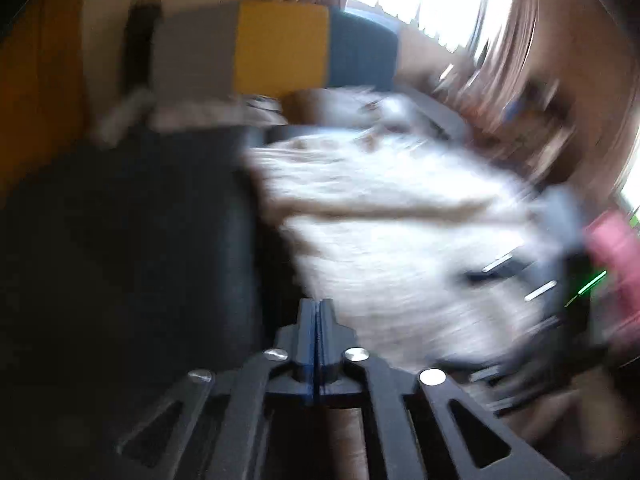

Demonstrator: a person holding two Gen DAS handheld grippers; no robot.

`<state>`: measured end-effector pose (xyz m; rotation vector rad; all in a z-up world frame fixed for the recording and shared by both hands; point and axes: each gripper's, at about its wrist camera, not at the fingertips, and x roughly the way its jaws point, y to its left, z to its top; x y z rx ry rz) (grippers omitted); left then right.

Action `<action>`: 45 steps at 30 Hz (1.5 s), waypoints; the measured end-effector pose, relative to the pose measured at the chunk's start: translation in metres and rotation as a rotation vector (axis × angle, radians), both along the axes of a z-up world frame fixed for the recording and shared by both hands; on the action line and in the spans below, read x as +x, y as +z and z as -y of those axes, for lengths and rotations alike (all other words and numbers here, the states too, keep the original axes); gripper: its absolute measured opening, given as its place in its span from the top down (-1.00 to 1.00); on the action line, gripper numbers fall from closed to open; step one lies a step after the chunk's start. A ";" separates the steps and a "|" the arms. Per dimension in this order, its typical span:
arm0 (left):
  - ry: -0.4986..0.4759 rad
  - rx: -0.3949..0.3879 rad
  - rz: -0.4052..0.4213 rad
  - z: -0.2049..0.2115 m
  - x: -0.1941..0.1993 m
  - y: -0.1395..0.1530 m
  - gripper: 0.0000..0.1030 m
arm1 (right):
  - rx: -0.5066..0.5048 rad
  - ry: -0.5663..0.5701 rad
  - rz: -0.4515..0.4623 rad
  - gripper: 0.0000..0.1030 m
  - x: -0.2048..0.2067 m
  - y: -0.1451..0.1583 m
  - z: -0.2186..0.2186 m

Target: Fold clothes

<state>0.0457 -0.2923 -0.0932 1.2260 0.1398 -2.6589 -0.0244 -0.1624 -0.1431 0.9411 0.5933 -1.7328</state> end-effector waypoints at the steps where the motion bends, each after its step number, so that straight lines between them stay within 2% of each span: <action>1: 0.010 0.027 0.064 0.004 -0.004 -0.014 1.00 | 0.005 -0.003 -0.006 -1.00 0.000 0.000 0.001; 2: 0.021 0.055 0.128 0.009 -0.007 -0.028 1.00 | 0.006 -0.004 -0.007 -1.00 0.001 0.000 0.001; 3: 0.065 0.177 0.135 0.021 -0.004 -0.040 1.00 | 0.003 -0.004 -0.006 -1.00 0.000 0.000 0.001; 6: 0.077 0.352 0.040 0.041 0.007 -0.041 0.96 | -0.006 -0.004 -0.005 -1.00 0.002 0.000 -0.003; 7: 0.081 0.411 0.008 0.047 0.011 -0.041 0.82 | -0.009 -0.004 -0.004 -1.00 0.003 0.000 -0.004; 9: 0.056 0.526 -0.044 0.061 0.009 -0.038 0.68 | -0.013 -0.003 0.000 -1.00 0.003 -0.001 -0.005; 13: -0.025 0.704 -0.060 0.078 -0.010 -0.044 0.48 | -0.016 -0.003 0.003 -1.00 0.002 0.000 -0.004; 15: -0.051 0.761 -0.042 0.082 -0.018 -0.051 0.47 | -0.014 -0.002 -0.002 -1.00 0.002 -0.001 -0.004; 20: -0.082 0.765 0.055 0.074 -0.036 -0.063 0.49 | 0.008 0.006 -0.002 -1.00 0.002 0.003 -0.003; 21: -0.083 0.731 0.053 0.069 -0.038 -0.060 0.56 | 0.013 0.002 -0.016 -1.00 0.000 0.005 -0.002; 22: -0.083 0.696 0.050 0.063 -0.040 -0.056 0.76 | 0.017 -0.004 -0.038 -1.00 -0.002 0.007 -0.001; 23: -0.084 0.662 0.047 0.058 -0.042 -0.053 0.88 | 0.021 -0.009 -0.060 -1.00 -0.004 0.010 -0.001; 24: -0.085 0.627 0.044 0.052 -0.043 -0.050 0.90 | 0.036 -0.020 -0.072 -1.00 -0.008 0.010 0.001; 25: -0.078 0.553 0.050 0.044 -0.042 -0.046 0.91 | 0.073 -0.035 -0.065 -1.00 -0.013 0.006 0.003; 27: -0.064 0.405 0.062 0.027 -0.039 -0.038 0.91 | 0.080 -0.057 -0.003 -1.00 -0.024 -0.001 0.002; 31: -0.031 0.270 0.113 0.026 -0.033 -0.043 0.91 | 0.052 -0.051 0.002 -0.99 -0.027 -0.006 0.000; 33: -0.033 0.341 0.093 0.034 -0.032 -0.035 0.89 | 0.050 -0.054 0.006 -0.99 -0.028 -0.005 0.001; 34: -0.035 0.377 0.084 0.039 -0.031 -0.031 0.79 | 0.058 -0.055 0.010 -1.00 -0.029 -0.003 0.002; 35: -0.024 0.378 0.066 0.045 -0.032 -0.026 0.77 | 0.060 -0.055 0.024 -1.00 -0.030 0.001 0.001; 36: -0.013 0.379 0.048 0.052 -0.032 -0.022 0.63 | 0.058 -0.056 0.044 -1.00 -0.032 0.006 -0.001; 38: 0.007 0.396 0.022 0.071 -0.037 -0.015 0.60 | 0.007 -0.069 0.054 -1.00 -0.036 0.020 -0.014; 40: 0.000 0.489 0.016 0.088 -0.050 -0.014 0.54 | 0.003 -0.106 0.042 -1.00 -0.049 0.029 -0.024; 42: -0.024 0.545 0.023 0.093 -0.068 -0.015 0.51 | 0.023 -0.145 0.026 -1.00 -0.063 0.032 -0.032; 45: -0.108 0.560 0.086 0.079 -0.097 -0.025 0.49 | 0.101 -0.229 0.014 -1.00 -0.092 0.020 -0.041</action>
